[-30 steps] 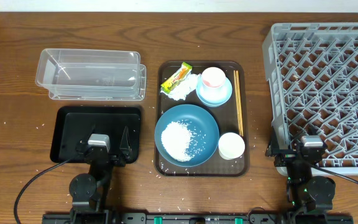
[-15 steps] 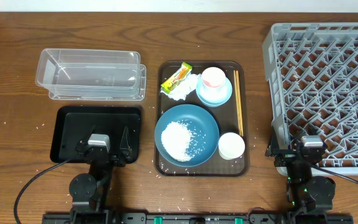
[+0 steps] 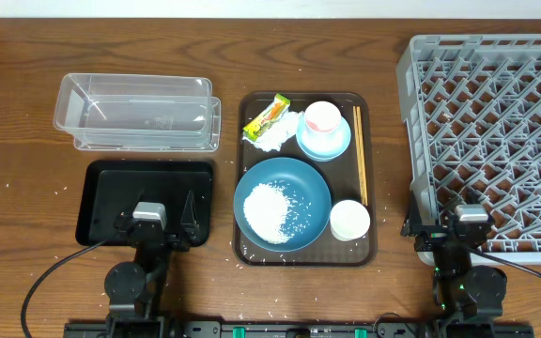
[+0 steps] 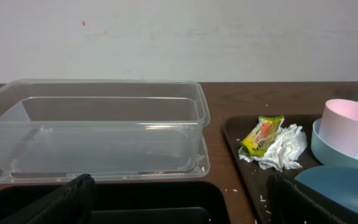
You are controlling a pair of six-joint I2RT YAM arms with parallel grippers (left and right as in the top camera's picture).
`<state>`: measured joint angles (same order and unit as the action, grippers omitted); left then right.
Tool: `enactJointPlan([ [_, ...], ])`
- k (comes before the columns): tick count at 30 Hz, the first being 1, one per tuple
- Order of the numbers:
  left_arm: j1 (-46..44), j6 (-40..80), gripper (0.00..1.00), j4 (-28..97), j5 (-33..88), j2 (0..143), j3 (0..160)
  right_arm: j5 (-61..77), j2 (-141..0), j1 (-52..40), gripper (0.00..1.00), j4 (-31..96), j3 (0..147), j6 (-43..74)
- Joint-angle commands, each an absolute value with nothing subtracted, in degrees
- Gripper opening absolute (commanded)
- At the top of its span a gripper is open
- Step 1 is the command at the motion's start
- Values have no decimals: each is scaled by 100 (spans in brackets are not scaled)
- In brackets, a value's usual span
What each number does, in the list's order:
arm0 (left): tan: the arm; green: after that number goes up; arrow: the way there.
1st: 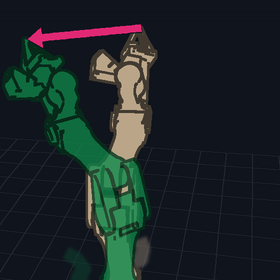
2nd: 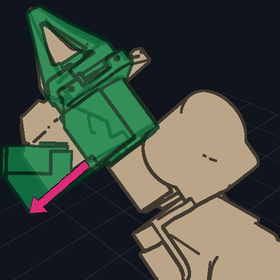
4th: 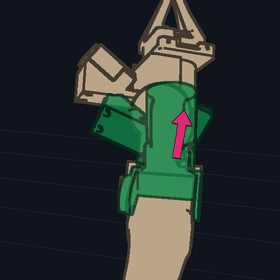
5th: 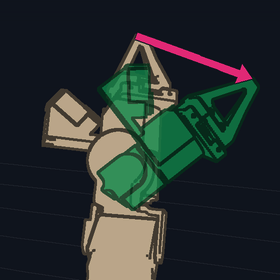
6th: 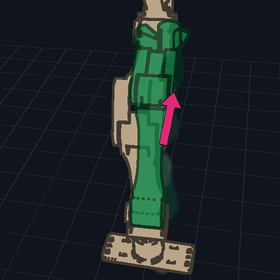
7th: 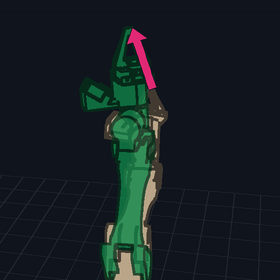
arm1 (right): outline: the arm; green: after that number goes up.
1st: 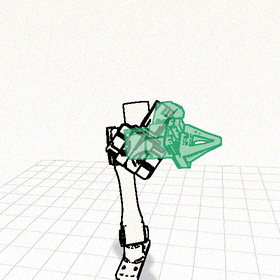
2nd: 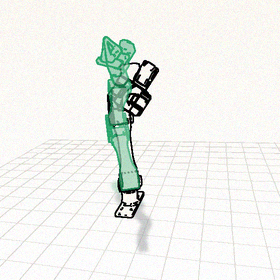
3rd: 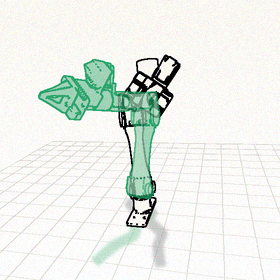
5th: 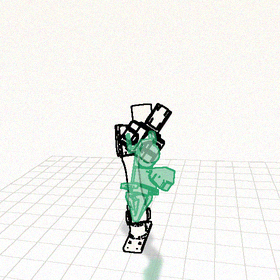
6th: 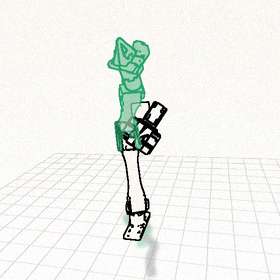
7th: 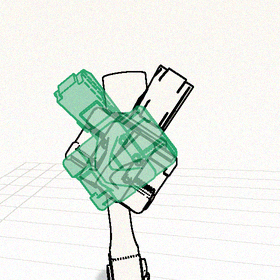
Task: Sort waste into correct bins and load items into the dishwasher rack
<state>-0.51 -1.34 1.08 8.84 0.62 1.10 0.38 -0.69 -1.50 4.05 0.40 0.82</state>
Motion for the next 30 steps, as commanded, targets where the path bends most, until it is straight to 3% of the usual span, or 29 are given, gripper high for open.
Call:
enactJointPlan([
  [1,-69,-172,91,298,956,19,23,3,-38,-115,99,429,32,34],
  [22,-69,-172,91,298,956,21,23,143,-38,-115,99,405,32,172],
  [26,-69,-172,91,298,956,21,23,1037,-38,-115,99,340,32,1337],
  [30,-69,-172,91,298,956,21,23,2075,-38,-115,99,268,32,3284],
])
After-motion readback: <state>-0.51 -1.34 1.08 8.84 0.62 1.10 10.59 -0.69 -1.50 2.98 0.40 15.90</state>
